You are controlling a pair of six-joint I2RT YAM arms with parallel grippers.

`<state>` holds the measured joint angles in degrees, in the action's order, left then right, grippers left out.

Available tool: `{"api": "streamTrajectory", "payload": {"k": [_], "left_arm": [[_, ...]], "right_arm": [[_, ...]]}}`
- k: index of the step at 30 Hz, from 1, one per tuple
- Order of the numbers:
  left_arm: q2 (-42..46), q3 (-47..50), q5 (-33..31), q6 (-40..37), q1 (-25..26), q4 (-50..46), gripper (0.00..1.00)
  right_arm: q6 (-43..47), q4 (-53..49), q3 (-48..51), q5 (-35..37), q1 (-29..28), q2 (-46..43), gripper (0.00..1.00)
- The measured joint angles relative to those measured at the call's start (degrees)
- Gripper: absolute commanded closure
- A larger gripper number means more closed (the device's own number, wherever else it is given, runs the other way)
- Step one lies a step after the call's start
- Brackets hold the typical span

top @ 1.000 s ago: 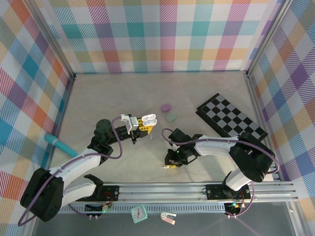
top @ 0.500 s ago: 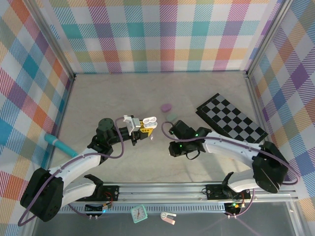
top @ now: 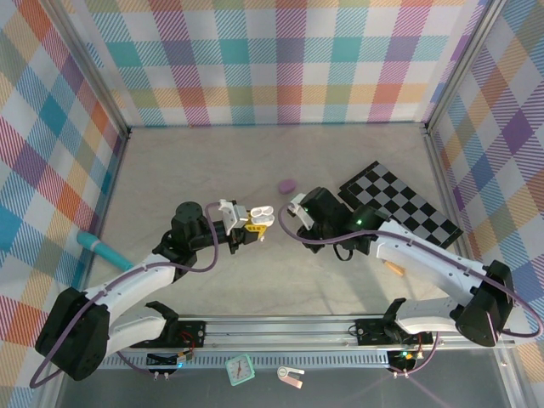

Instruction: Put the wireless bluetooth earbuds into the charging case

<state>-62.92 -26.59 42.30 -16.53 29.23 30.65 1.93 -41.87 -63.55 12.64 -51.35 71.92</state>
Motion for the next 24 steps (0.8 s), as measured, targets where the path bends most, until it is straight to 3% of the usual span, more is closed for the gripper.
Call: {"api": "streamTrajectory", "payload": {"k": [11,24], "left_arm": [[-3.65,-2.08,0.63,-0.17,1.84,-2.1,0.9],[-6.4,-4.63,3.37,0.22,2.43,-4.44,0.9]], "right_arm": [[11.93,2.43,-5.22,2.8,-0.61,0.37,0.82],[20.02,7.37,-6.34,4.31,-3.87,2.38,0.83]]}}
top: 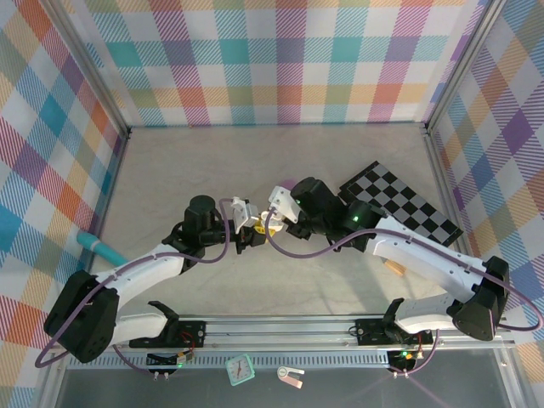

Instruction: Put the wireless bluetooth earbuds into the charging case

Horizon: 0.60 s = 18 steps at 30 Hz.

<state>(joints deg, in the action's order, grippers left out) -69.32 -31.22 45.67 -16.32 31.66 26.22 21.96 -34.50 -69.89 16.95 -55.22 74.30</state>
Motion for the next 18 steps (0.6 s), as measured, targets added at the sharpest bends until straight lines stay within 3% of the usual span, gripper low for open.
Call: {"api": "streamTrajectory", "payload": {"k": [18], "left_arm": [[-0.92,-1.73,0.96,0.0,0.09,-2.14,0.9]], "right_arm": [[5.18,-0.2,-0.31,0.17,-1.49,0.98,0.82]]}}
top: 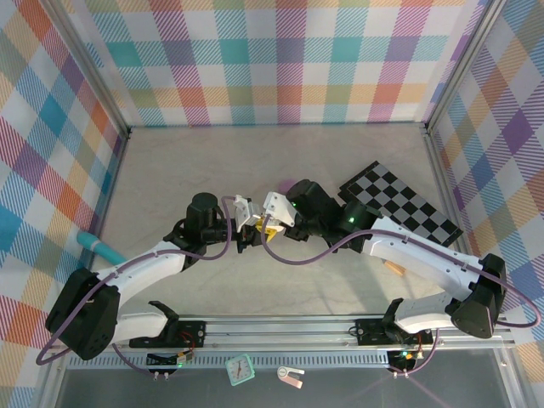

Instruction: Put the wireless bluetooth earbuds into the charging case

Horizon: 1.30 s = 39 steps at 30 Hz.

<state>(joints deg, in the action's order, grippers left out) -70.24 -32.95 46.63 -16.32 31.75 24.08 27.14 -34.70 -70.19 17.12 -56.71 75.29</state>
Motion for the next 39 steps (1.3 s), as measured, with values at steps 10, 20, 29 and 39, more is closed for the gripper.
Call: {"api": "streamTrajectory", "payload": {"k": [10,20,29,39], "left_arm": [[-0.59,-0.85,0.22,0.0,0.0,-0.2,0.9],[-1.29,-0.87,-1.64,0.0,0.0,0.22,0.9],[-0.76,3.04,-9.11,-0.39,-2.73,1.14,0.9],[0.24,5.07,-15.91,-0.7,-3.41,4.22,0.9]], "right_arm": [[2.84,-0.92,-0.02,0.5,-0.5,0.0,0.82],[-0.85,-0.72,-0.15,-0.33,0.92,-0.02,0.81],[-17.09,3.08,8.07,-8.22,9.62,-2.73,0.72],[-43.41,3.17,15.98,-16.44,26.1,-3.61,0.4]]}}
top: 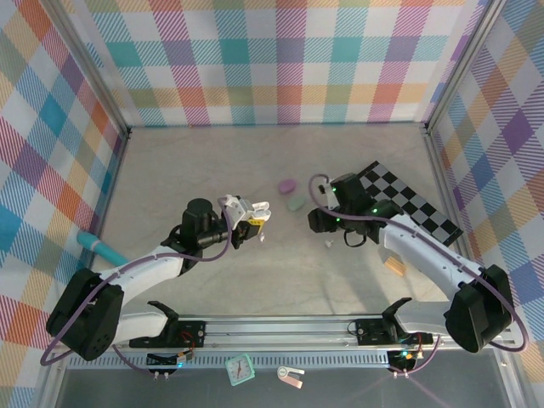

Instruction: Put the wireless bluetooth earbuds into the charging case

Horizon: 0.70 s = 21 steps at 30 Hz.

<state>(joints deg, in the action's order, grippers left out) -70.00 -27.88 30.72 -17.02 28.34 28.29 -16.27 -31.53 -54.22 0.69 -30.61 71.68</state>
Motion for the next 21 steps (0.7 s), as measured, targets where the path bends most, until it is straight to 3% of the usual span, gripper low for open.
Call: {"api": "streamTrajectory", "payload": {"k": [7,21], "left_arm": [[-0.02,0.42,0.72,0.09,0.0,3.65,0.9],[0.0,1.49,3.3,0.92,0.0,6.4,0.91]], "right_arm": [[-11.28,-1.4,4.46,-6.16,11.47,1.9,0.4],[-10.97,3.5,2.47,-16.48,12.02,18.12,0.44]]}}
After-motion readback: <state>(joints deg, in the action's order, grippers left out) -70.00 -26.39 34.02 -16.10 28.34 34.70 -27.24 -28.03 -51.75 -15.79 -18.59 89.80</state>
